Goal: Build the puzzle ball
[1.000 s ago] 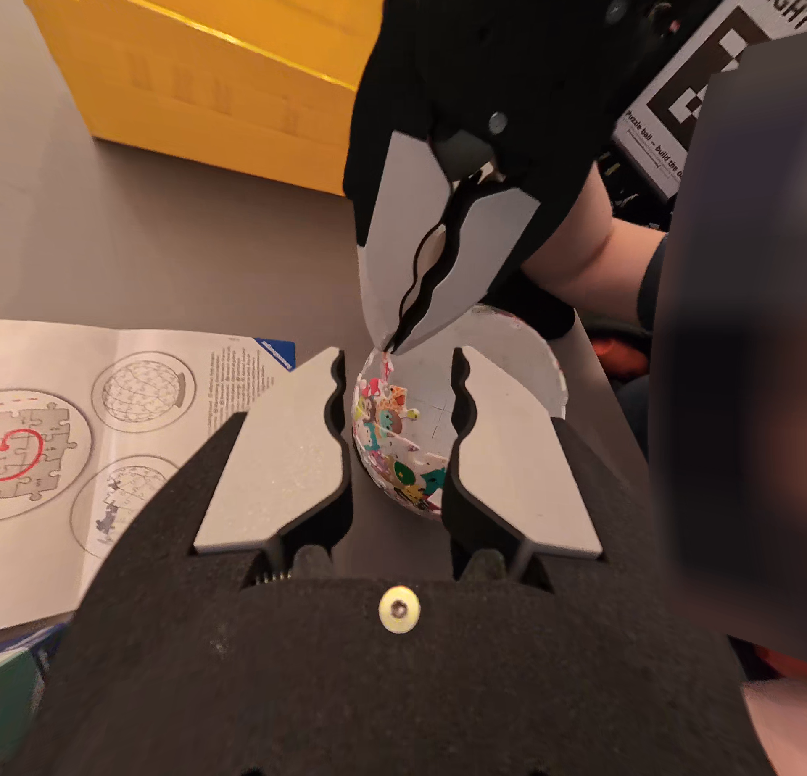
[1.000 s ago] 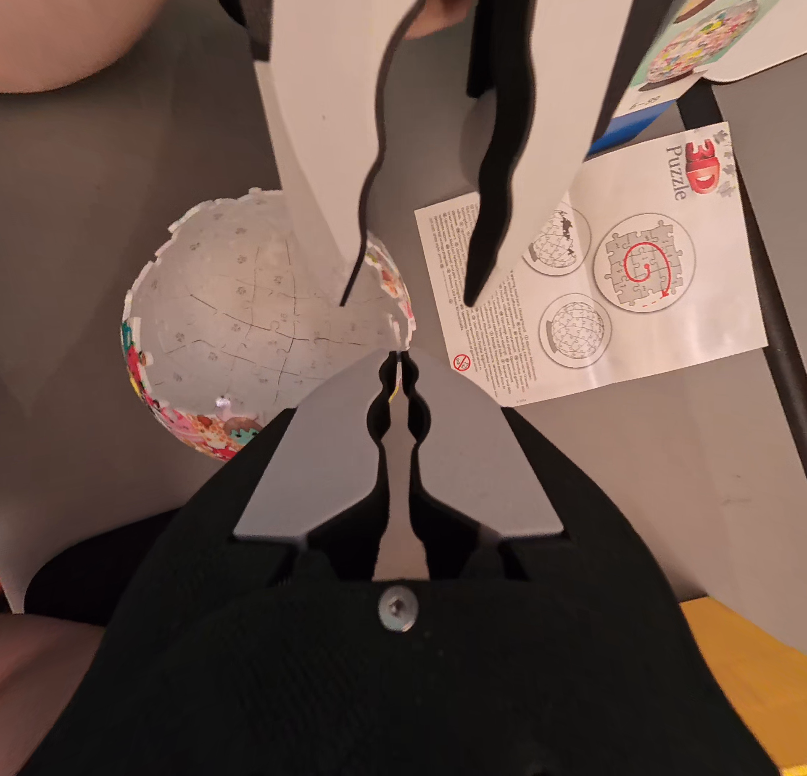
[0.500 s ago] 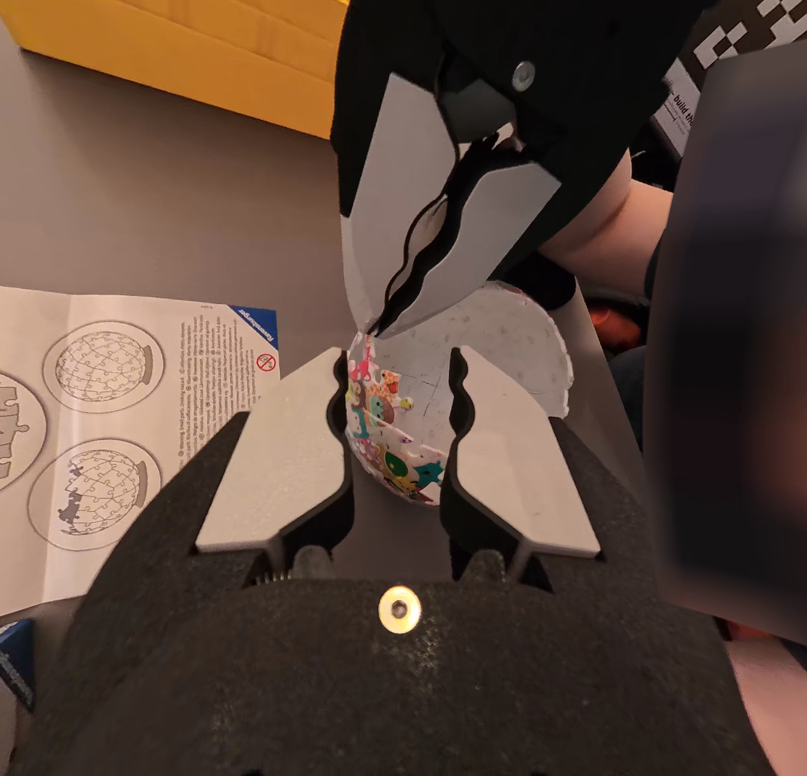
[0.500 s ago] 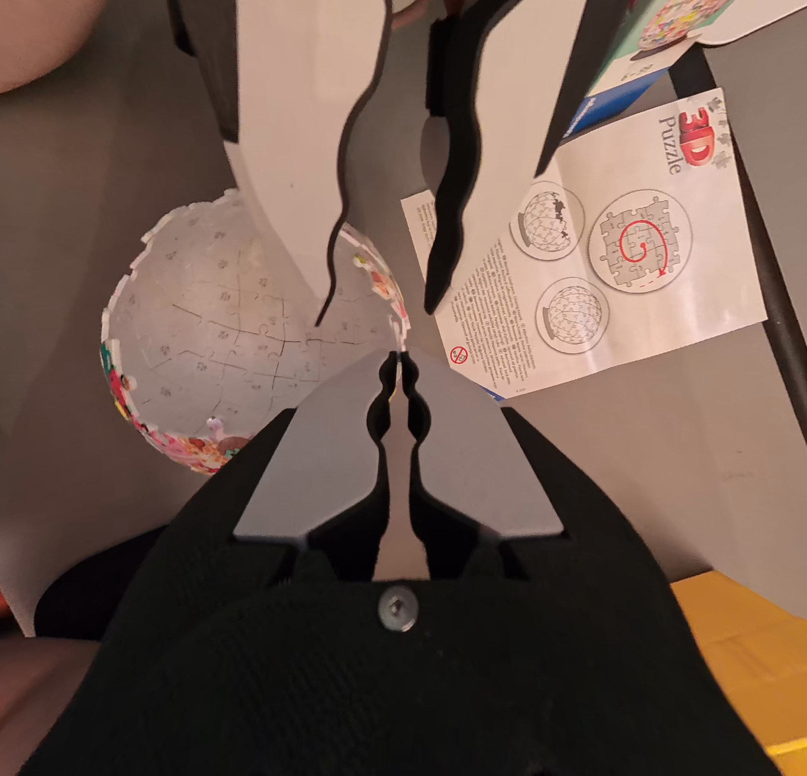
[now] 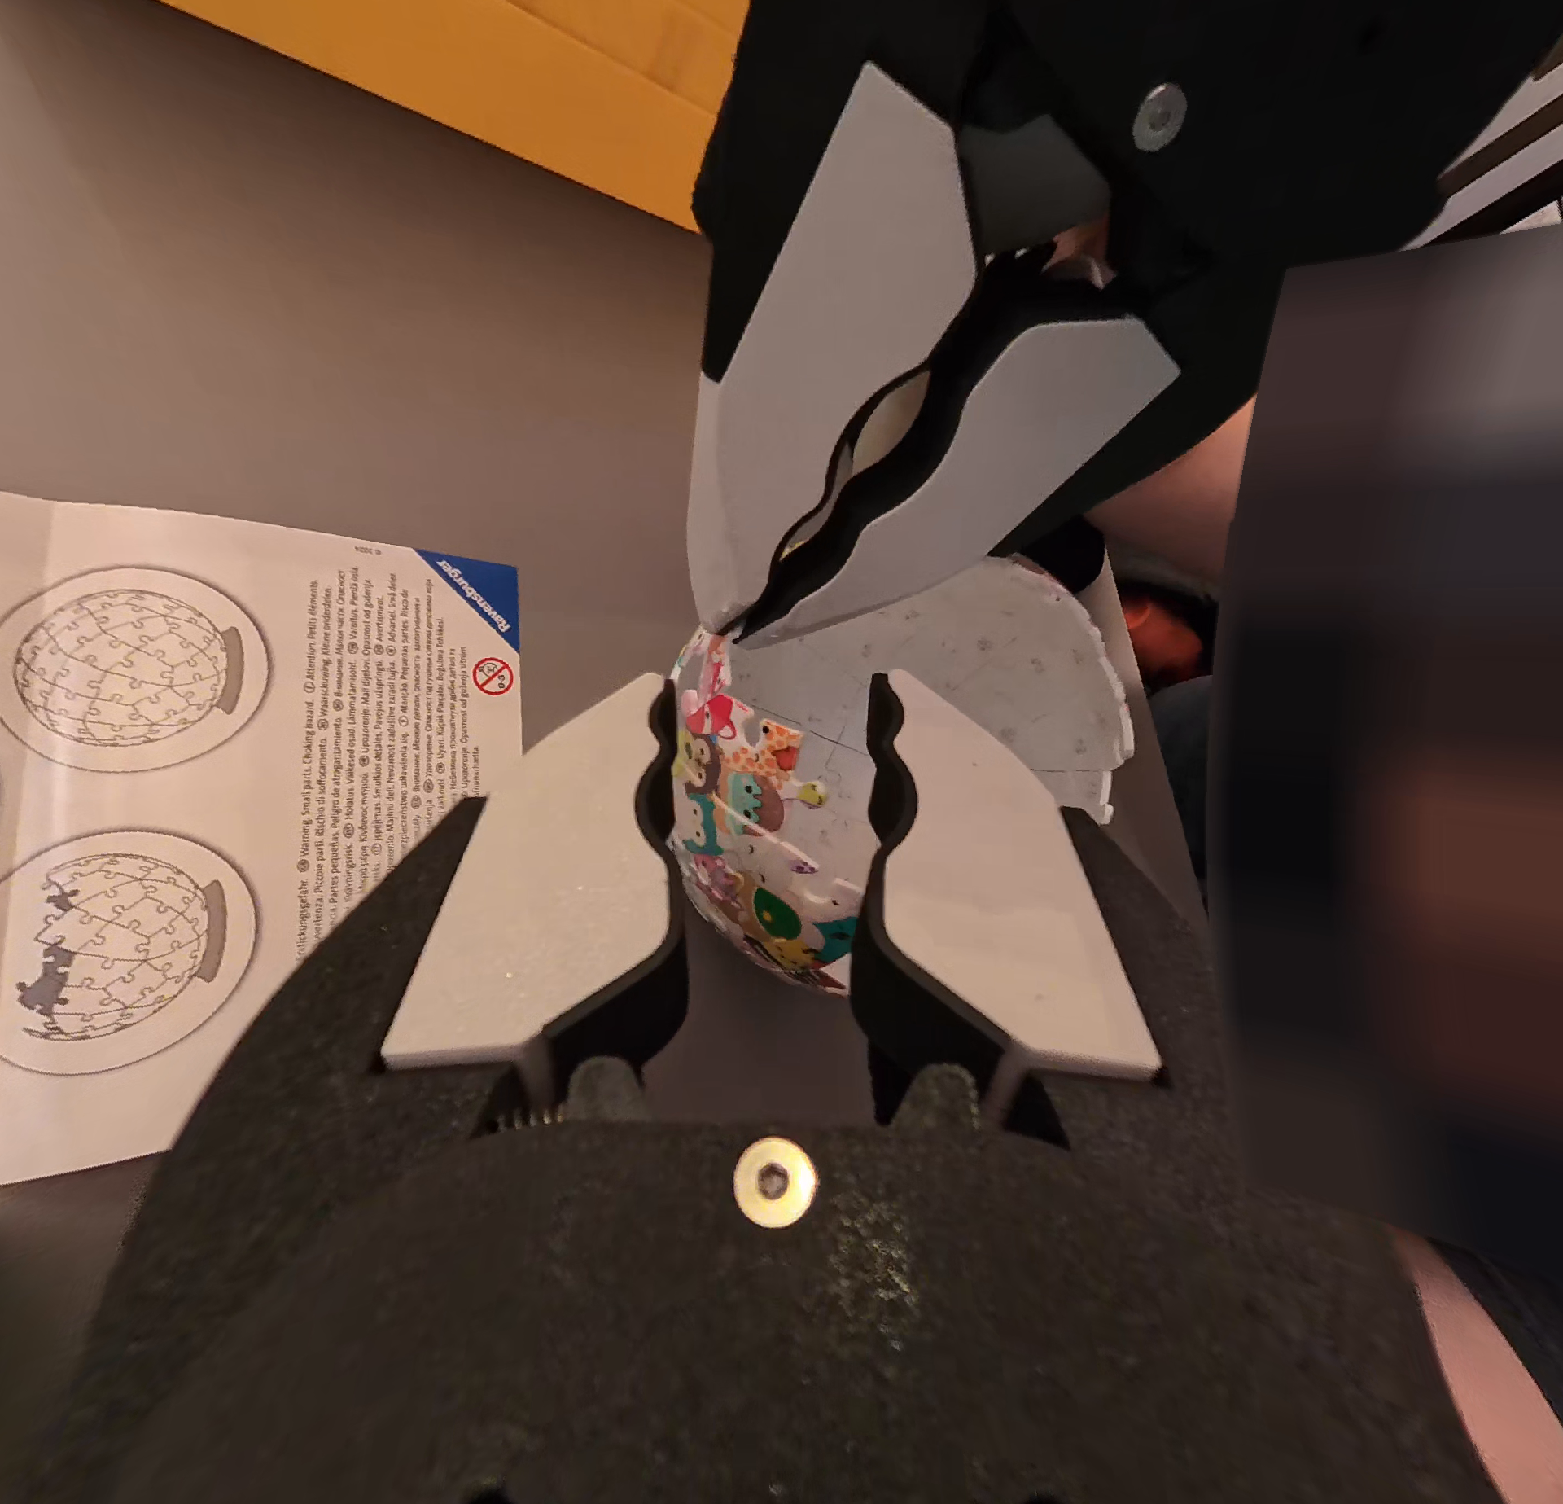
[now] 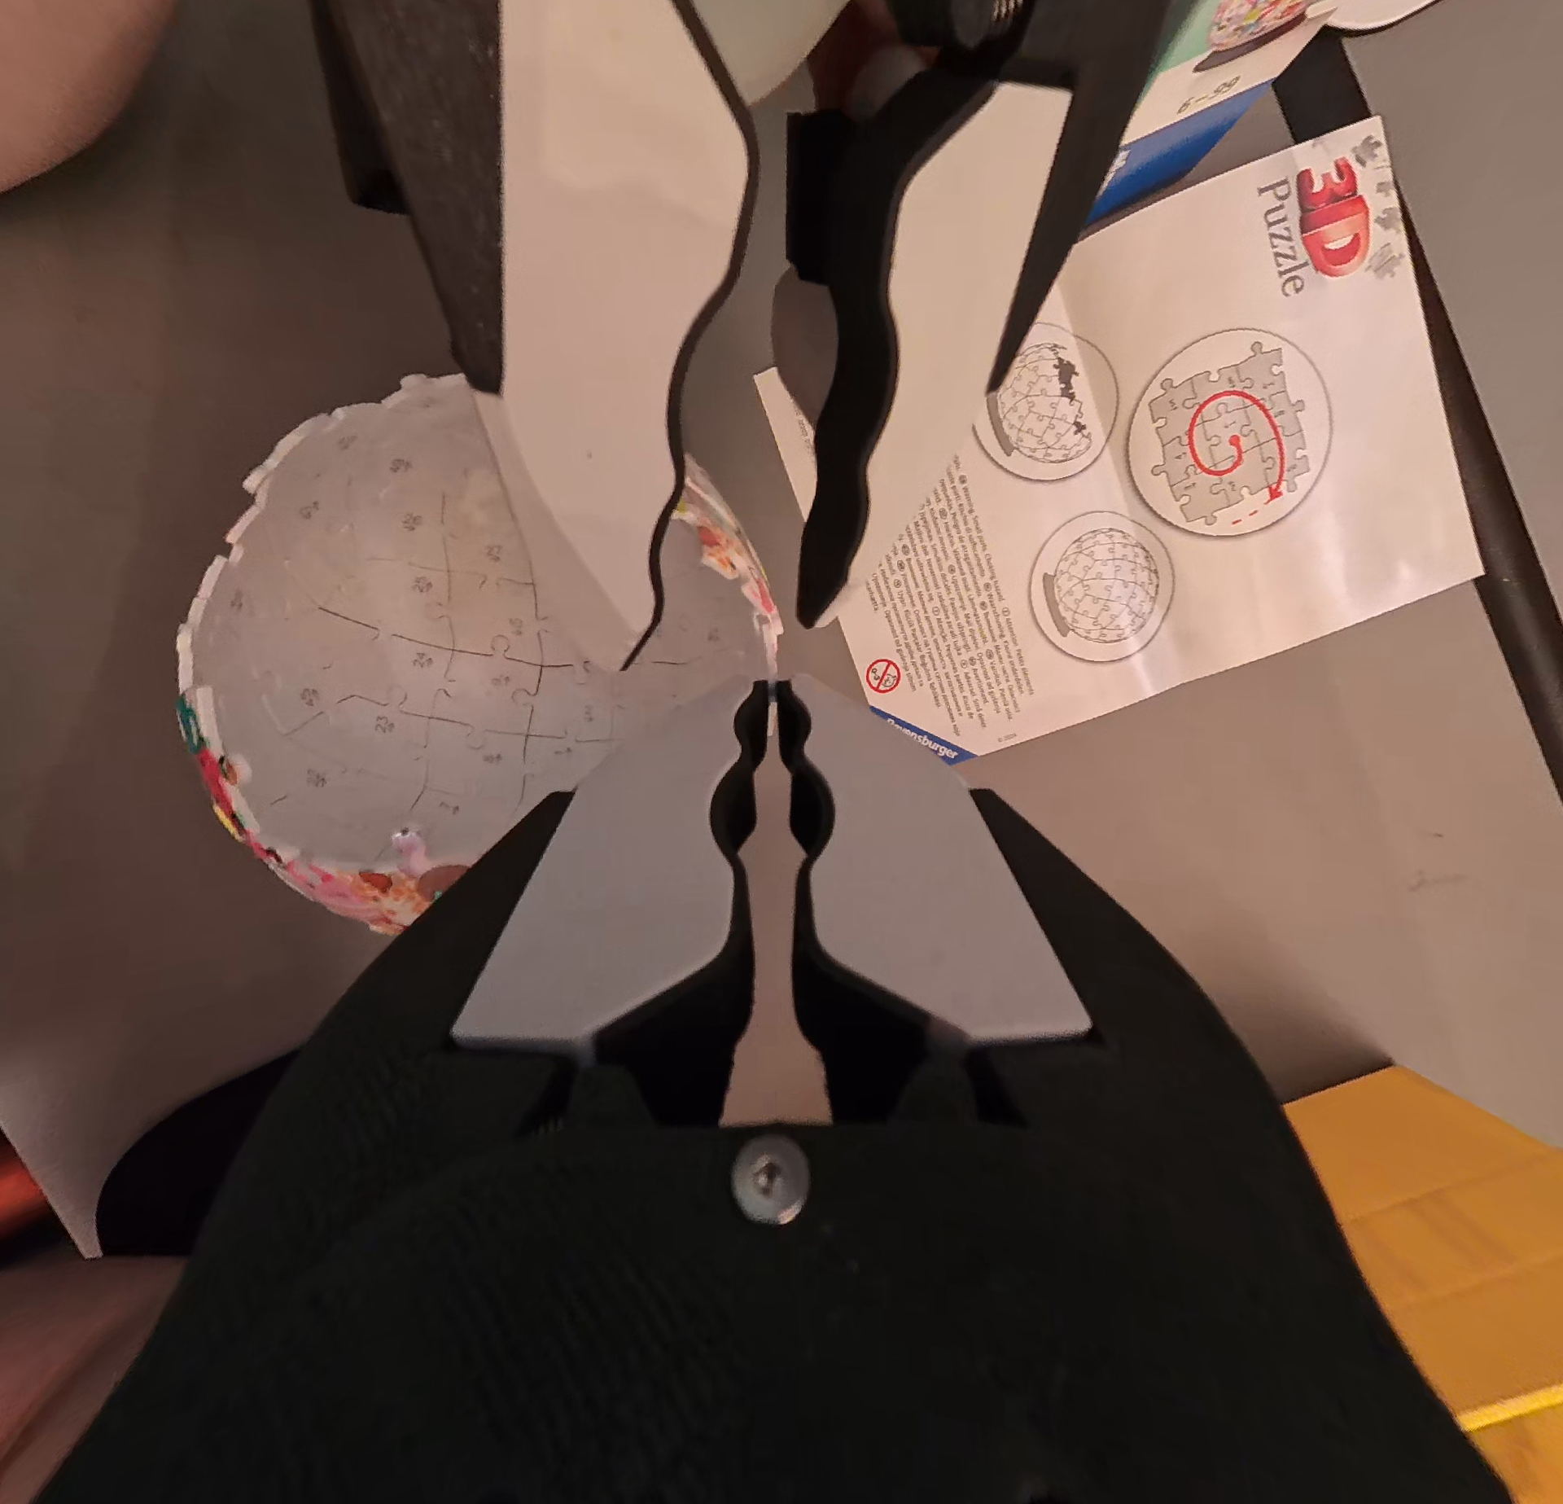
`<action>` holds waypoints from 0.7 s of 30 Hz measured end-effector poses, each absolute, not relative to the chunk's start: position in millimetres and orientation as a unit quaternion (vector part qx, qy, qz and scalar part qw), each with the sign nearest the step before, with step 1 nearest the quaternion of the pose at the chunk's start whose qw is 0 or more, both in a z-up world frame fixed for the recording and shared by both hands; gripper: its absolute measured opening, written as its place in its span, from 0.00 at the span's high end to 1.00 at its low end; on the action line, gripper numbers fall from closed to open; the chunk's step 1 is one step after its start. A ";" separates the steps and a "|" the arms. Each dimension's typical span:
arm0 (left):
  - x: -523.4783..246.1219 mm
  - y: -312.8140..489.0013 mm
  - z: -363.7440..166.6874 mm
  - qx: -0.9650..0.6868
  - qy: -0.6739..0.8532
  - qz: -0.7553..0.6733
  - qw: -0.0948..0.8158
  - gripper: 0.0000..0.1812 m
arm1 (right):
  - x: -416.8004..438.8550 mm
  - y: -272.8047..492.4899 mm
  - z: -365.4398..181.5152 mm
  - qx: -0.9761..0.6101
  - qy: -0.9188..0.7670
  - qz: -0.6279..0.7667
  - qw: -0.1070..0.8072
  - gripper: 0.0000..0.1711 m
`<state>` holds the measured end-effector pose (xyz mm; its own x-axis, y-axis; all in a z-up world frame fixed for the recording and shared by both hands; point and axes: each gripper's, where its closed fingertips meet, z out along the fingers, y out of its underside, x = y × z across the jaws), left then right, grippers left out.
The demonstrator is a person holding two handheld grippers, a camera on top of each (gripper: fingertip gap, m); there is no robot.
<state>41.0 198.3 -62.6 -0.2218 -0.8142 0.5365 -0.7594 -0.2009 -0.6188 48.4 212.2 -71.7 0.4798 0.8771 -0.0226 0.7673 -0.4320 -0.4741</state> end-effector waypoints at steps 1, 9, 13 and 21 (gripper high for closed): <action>40.6 198.0 -62.5 -0.624 0.630 -0.462 0.027 0.76 | 48.3 212.5 -71.6 -0.836 -0.492 0.132 0.206 0.98; 38.5 196.5 -62.7 -0.623 0.630 -0.463 0.019 0.78 | 47.7 213.1 -73.8 -0.839 -0.491 0.120 0.202 0.98; 37.7 196.0 -62.8 -0.621 0.633 -0.461 0.018 0.79 | 47.1 212.7 -73.4 -0.838 -0.495 0.112 0.203 0.98; 38.2 196.4 -63.1 -0.619 0.632 -0.465 0.017 0.79 | 47.2 213.3 -73.0 -0.839 -0.492 0.108 0.205 0.98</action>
<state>38.2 196.4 -63.1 -0.2327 -0.7991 0.5543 -0.7666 -0.2001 -0.6102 47.2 213.3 -73.0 0.4921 0.8703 0.0205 0.7818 -0.4315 -0.4501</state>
